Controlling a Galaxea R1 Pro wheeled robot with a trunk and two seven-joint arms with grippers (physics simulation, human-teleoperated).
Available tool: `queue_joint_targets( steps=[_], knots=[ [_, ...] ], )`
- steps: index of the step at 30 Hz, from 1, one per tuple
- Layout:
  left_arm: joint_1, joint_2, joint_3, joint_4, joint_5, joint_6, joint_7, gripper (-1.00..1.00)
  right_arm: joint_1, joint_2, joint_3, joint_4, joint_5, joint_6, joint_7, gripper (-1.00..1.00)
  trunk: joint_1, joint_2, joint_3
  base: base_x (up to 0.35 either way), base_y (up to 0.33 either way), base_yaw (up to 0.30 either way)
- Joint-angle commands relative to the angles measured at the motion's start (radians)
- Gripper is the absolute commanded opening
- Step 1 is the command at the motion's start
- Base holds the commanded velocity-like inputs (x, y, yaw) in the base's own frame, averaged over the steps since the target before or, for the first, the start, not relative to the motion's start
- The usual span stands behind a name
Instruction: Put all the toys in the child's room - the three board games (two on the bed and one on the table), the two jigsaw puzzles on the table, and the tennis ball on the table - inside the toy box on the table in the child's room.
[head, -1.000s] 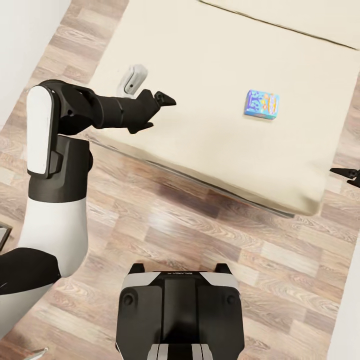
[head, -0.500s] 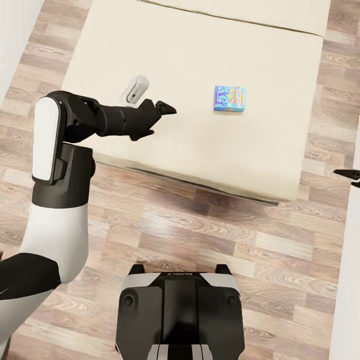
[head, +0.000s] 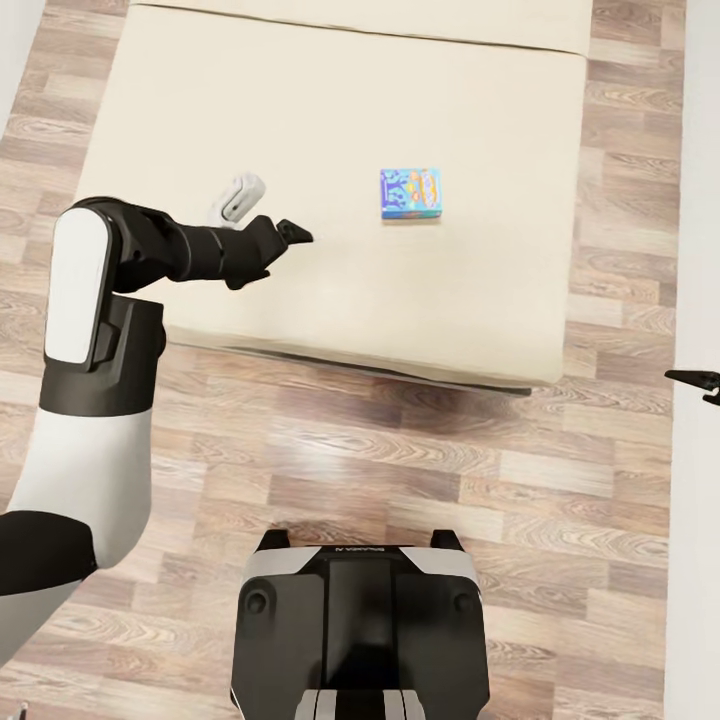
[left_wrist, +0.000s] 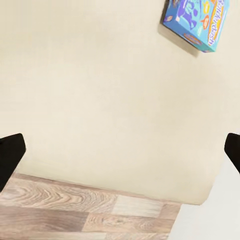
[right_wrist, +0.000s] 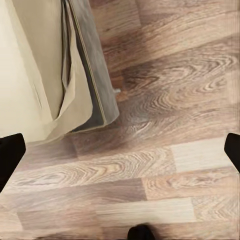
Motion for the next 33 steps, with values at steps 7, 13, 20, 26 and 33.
queue_joint_targets(
  steps=[7,13,20,26,33],
  knots=[
    [0.01,0.034,0.058,0.005,0.0,0.0,-0.001,1.0,0.062,-0.002,-0.002,0.001,0.007,-0.004,0.094,1.0,0.0,-0.001,0.0,0.0,0.0,-0.034],
    [0.013,0.039,0.082,-0.002,0.002,0.003,-0.005,1.0,0.135,-0.007,-0.003,0.007,0.009,-0.022,0.166,1.0,0.0,-0.001,0.0,0.0,0.0,-0.009],
    [0.016,0.039,0.065,-0.007,0.0,0.008,-0.015,1.0,0.181,-0.009,-0.004,-0.007,0.009,-0.036,0.187,1.0,0.0,-0.001,0.0,0.101,0.0,-0.002],
    [0.034,0.034,0.037,0.003,-0.006,0.005,-0.021,1.0,0.194,-0.005,-0.003,-0.032,0.009,-0.037,0.193,1.0,0.0,-0.001,0.0,0.265,0.0,-0.001],
    [0.051,0.023,0.029,0.007,-0.008,0.003,-0.026,1.0,0.213,0.002,-0.003,-0.072,0.01,-0.033,0.192,1.0,0.0,-0.001,0.0,0.142,0.0,0.0]
  ],
)
